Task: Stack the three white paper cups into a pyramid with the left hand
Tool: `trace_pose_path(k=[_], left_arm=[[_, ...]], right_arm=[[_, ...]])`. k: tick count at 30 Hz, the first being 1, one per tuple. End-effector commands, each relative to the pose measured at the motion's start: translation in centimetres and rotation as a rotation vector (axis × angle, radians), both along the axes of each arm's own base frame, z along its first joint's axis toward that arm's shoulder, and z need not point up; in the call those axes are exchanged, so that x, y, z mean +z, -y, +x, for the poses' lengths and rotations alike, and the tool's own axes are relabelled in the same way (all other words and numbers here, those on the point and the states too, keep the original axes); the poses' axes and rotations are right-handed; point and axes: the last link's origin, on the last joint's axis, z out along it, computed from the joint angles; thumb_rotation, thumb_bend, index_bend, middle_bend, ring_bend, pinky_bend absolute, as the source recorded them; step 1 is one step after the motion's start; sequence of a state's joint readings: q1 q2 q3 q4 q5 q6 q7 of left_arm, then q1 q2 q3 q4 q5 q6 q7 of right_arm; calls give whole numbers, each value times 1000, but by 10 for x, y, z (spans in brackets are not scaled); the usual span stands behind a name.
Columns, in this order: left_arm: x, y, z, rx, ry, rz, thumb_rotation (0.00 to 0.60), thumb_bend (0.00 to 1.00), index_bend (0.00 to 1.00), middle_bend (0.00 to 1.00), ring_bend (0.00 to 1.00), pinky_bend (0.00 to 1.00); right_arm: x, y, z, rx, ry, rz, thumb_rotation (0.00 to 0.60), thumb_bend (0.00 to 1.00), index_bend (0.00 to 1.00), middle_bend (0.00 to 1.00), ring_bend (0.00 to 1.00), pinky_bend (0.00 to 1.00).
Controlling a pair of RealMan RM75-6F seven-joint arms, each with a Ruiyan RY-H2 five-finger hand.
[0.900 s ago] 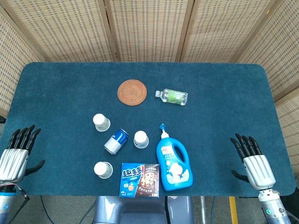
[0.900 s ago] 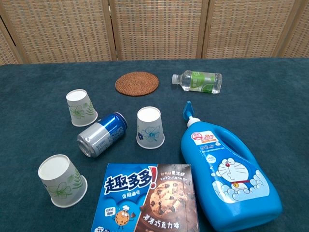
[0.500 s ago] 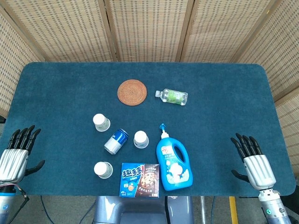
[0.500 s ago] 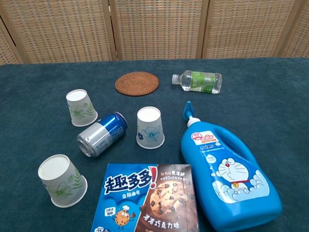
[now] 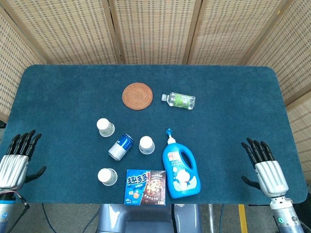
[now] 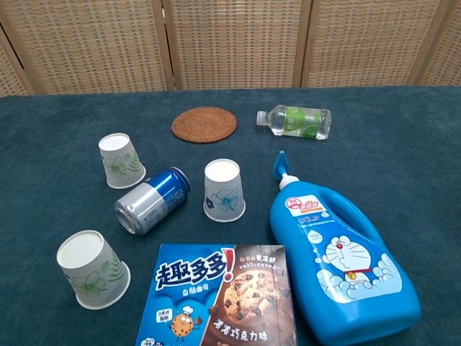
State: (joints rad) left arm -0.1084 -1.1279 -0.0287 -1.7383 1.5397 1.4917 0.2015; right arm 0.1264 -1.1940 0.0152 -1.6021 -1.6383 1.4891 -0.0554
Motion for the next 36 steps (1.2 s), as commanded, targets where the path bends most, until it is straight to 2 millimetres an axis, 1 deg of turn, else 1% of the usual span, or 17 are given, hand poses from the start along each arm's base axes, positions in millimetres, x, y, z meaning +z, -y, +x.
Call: trace_pose_path(k=[1, 8, 12, 17, 20, 24, 27, 30, 36], left_arm=[[1, 0, 0, 1, 2, 2, 600, 239, 0, 0, 0, 0], [3, 1, 3, -12, 12, -3, 600, 239, 0, 0, 0, 0], [1, 0, 7, -43, 29, -49, 600, 238, 0, 0, 0, 0], [-1, -2, 15, -132, 20, -149, 600, 238, 4, 0, 0, 0], [-1, -4, 24, -227, -8, -212, 600, 238, 12, 0, 0, 0], [-2, -5, 32, -297, -28, -275, 600, 238, 23, 0, 0, 0], [-9, -5, 40, -335, -52, -348, 600, 239, 44, 0, 0, 0], [-21, -7, 48, -359, -73, -417, 600, 249, 69, 0, 0, 0], [-43, -10, 66, -386, -104, -498, 600, 259, 171, 0, 0, 0]], right_arm=[[-1, 0, 0, 0, -2, 3, 600, 111, 13, 0, 0, 0], [-1, 0, -1, -2, -2, 3, 600, 111, 13, 0, 0, 0], [1, 0, -2, -7, 5, -1, 600, 111, 14, 0, 0, 0], [3, 0, -3, -13, 12, -6, 600, 111, 14, 0, 0, 0], [4, 1, -3, -11, 12, -9, 600, 111, 14, 0, 0, 0], [3, 1, -4, -15, 8, -7, 600, 111, 14, 0, 0, 0], [2, 1, -4, -17, 5, -6, 600, 111, 14, 0, 0, 0], [3, 1, -4, -19, 8, -8, 600, 111, 14, 0, 0, 0], [6, 1, -5, -20, 24, -13, 600, 111, 15, 0, 0, 0]])
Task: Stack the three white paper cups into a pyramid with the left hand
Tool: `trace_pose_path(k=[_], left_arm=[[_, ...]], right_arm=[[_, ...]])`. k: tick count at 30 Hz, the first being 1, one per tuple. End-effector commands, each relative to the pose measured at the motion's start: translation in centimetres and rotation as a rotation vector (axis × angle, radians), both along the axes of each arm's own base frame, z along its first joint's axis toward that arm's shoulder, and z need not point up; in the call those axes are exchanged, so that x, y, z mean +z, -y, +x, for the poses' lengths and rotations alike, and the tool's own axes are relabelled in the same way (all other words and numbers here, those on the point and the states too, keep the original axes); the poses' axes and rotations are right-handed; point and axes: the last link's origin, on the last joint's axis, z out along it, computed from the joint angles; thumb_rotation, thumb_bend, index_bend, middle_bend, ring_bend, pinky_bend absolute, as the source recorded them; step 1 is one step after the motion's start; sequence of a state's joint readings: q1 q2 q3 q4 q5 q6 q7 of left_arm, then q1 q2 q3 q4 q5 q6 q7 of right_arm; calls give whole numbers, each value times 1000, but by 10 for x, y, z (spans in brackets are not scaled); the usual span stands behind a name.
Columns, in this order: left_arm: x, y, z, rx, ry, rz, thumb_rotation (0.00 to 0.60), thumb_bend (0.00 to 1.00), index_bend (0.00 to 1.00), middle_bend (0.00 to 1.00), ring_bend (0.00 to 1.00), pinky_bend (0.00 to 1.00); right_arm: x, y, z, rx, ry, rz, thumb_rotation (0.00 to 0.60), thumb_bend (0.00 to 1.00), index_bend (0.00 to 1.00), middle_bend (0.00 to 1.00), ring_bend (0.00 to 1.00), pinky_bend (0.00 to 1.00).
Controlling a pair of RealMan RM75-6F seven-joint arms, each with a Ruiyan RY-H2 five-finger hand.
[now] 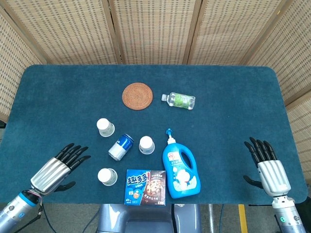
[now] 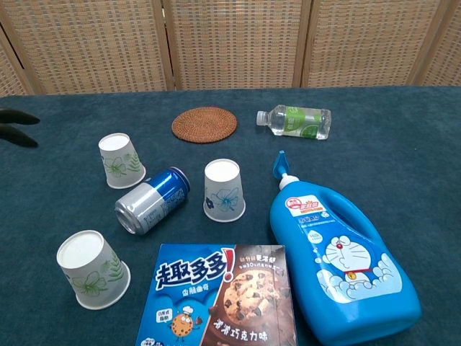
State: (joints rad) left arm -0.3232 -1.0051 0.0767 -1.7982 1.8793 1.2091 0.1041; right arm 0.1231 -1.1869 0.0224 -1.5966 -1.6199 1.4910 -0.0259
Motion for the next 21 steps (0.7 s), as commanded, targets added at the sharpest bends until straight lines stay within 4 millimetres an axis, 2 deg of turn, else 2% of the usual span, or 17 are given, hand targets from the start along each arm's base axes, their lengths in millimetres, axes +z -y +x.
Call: trace_pose_path(k=[1, 3, 9, 21], left_arm=[[-14, -3, 12, -14, -15, -46, 600, 259, 183, 0, 0, 0], [-27, -9, 20, -22, -47, -83, 600, 260, 198, 0, 0, 0], [-44, -21, 30, -17, -125, -100, 600, 263, 208, 0, 0, 0], [-70, -24, 38, 4, -194, -145, 600, 265, 189, 0, 0, 0]], right_arm=[[1, 0, -1, -1, 6, -2, 600, 111, 15, 0, 0, 0], [4, 0, -1, -3, 17, -6, 600, 111, 15, 0, 0, 0], [9, 0, -3, -4, 38, -15, 600, 110, 18, 0, 0, 0], [14, 0, -5, -8, 64, -22, 600, 111, 20, 0, 0, 0]])
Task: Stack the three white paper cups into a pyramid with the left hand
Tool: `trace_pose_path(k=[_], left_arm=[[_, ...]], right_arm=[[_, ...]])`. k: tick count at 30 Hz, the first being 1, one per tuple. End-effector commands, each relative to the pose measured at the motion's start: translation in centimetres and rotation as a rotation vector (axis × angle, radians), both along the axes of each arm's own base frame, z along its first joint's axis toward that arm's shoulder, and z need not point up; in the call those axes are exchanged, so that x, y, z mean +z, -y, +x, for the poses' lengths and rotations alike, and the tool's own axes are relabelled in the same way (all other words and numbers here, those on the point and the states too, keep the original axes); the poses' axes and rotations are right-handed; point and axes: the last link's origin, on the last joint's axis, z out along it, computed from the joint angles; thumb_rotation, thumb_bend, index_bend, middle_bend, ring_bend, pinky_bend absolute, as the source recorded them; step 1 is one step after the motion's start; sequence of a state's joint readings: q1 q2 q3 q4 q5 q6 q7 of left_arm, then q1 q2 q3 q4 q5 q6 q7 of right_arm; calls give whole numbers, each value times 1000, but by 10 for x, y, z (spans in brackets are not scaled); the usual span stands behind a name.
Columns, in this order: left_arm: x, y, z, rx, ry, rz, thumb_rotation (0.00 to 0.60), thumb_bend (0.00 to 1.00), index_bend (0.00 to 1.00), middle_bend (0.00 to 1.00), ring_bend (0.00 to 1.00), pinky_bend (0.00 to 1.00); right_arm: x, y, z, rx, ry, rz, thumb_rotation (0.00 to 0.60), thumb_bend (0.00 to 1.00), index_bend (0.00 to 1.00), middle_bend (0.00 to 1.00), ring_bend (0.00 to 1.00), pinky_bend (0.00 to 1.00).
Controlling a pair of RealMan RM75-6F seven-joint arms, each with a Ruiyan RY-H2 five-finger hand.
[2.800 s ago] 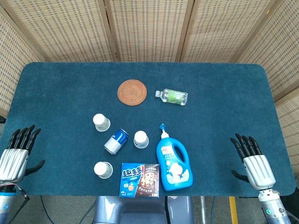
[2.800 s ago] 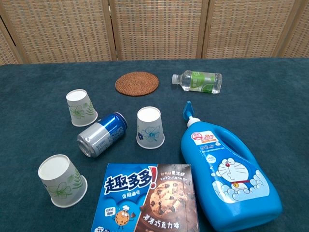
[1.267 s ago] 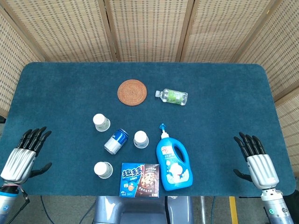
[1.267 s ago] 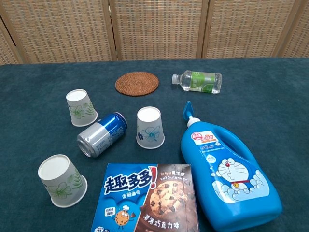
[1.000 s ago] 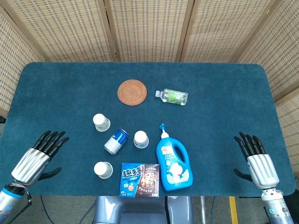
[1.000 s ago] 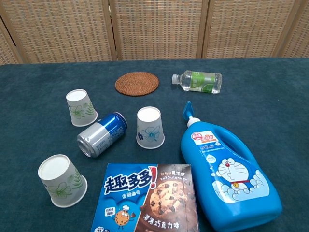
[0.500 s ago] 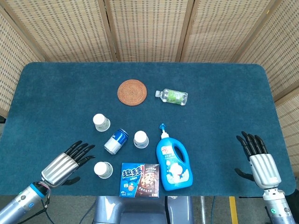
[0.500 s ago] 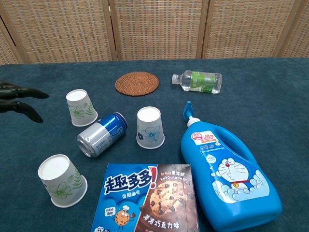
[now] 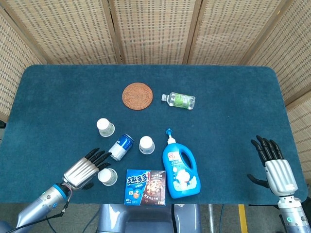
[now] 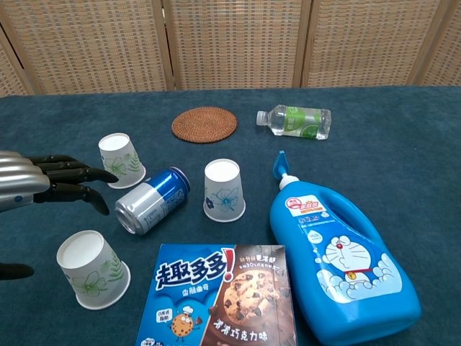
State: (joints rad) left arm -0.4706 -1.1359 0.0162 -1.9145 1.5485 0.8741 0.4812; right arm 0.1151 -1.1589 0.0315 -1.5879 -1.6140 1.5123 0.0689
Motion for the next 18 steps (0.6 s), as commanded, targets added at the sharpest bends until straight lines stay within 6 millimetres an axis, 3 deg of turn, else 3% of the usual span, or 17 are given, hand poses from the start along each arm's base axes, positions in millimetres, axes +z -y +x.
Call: trace_pose_path(k=[1, 12, 18], left_arm=[[-6, 0, 4, 2, -4, -13, 600, 265, 189, 0, 0, 0], [-23, -1, -1, 1, -63, -10, 600, 269, 225, 0, 0, 0], [-25, -4, -3, 19, -44, 37, 600, 286, 395, 0, 0, 0]], right_arm=[[1, 0, 0, -1, 4, -2, 600, 111, 20, 0, 0, 0], [4, 0, -1, 5, 20, -6, 600, 111, 20, 0, 0, 0], [4, 0, 0, 10, 29, -6, 600, 111, 21, 0, 0, 0]])
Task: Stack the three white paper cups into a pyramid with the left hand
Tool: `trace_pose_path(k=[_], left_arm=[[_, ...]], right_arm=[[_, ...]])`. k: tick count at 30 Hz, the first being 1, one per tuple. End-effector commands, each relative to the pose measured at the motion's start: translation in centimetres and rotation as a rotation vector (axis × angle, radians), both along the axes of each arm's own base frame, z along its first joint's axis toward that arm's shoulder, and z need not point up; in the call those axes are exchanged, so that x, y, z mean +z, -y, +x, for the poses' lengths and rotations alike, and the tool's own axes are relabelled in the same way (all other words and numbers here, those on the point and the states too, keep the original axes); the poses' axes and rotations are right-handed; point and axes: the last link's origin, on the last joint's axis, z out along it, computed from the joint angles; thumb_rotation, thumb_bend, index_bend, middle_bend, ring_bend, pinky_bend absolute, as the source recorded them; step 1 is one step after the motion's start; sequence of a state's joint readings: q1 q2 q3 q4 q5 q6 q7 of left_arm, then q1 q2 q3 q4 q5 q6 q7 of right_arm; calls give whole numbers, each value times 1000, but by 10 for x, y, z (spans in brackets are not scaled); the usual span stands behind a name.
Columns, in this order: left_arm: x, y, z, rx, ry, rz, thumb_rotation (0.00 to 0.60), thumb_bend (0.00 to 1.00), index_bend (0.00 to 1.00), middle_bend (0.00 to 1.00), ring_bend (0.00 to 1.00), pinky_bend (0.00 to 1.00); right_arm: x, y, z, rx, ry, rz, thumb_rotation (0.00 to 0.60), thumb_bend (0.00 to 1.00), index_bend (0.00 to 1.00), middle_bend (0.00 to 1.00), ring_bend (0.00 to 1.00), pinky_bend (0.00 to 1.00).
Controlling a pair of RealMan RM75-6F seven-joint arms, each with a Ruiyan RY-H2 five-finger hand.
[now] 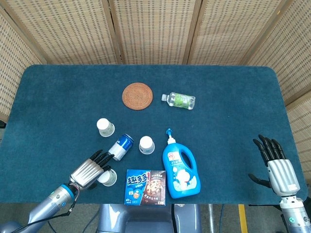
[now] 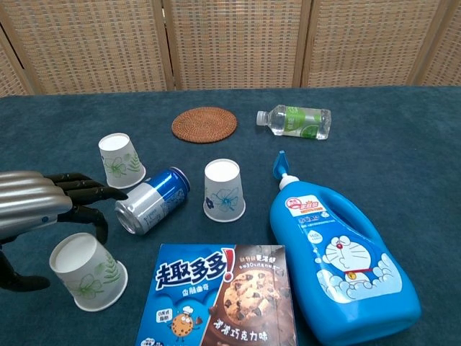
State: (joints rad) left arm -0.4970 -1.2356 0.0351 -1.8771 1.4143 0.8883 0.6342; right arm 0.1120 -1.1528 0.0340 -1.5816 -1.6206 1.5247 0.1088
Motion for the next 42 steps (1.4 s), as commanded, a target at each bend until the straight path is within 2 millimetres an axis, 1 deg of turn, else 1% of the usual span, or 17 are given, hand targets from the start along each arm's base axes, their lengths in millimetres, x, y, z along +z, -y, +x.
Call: trace_pose_path(k=[1, 7, 12, 16, 21, 25, 26, 27, 32, 37, 42], left_arm=[[1, -2, -1, 6, 17, 29, 600, 289, 403, 0, 0, 0], [11, -6, 3, 14, 55, 56, 600, 290, 404, 0, 0, 0], [40, -14, 11, 33, 122, 112, 600, 290, 400, 0, 0, 0], [60, -27, 6, 65, 133, 166, 600, 290, 398, 0, 0, 0], [75, -43, -6, 111, 123, 212, 600, 290, 397, 0, 0, 0], [79, -57, -18, 151, 105, 243, 600, 289, 397, 0, 0, 0], [80, -66, -24, 181, 102, 262, 600, 289, 397, 0, 0, 0], [80, -71, -26, 192, 100, 266, 600, 289, 397, 0, 0, 0], [77, -92, -33, 221, 77, 300, 600, 288, 396, 0, 0, 0], [75, -108, -36, 238, 46, 328, 600, 288, 391, 0, 0, 0], [70, -121, -40, 281, 34, 340, 600, 288, 391, 0, 0, 0]], right_arm=[[0, 0, 1, 4, 1, 1, 600, 111, 22, 0, 0, 0], [-1, -1, 1, 8, 1, 2, 600, 111, 24, 0, 0, 0], [-1, -1, 1, 7, 1, 4, 600, 111, 24, 0, 0, 0], [-1, -1, 1, 8, 1, 4, 600, 111, 24, 0, 0, 0], [-1, -1, 1, 7, 0, 3, 600, 111, 24, 0, 0, 0], [-2, -1, 2, 8, -7, 7, 600, 111, 24, 0, 0, 0], [-3, -1, 2, 9, -11, 10, 600, 111, 24, 0, 0, 0], [-3, -1, 2, 8, -12, 10, 600, 111, 24, 0, 0, 0], [-3, 0, 1, 1, -12, 10, 600, 111, 24, 0, 0, 0], [-3, 0, 1, -1, -10, 11, 600, 111, 24, 0, 0, 0], [-3, 1, 0, -3, -8, 12, 600, 111, 24, 0, 0, 0]])
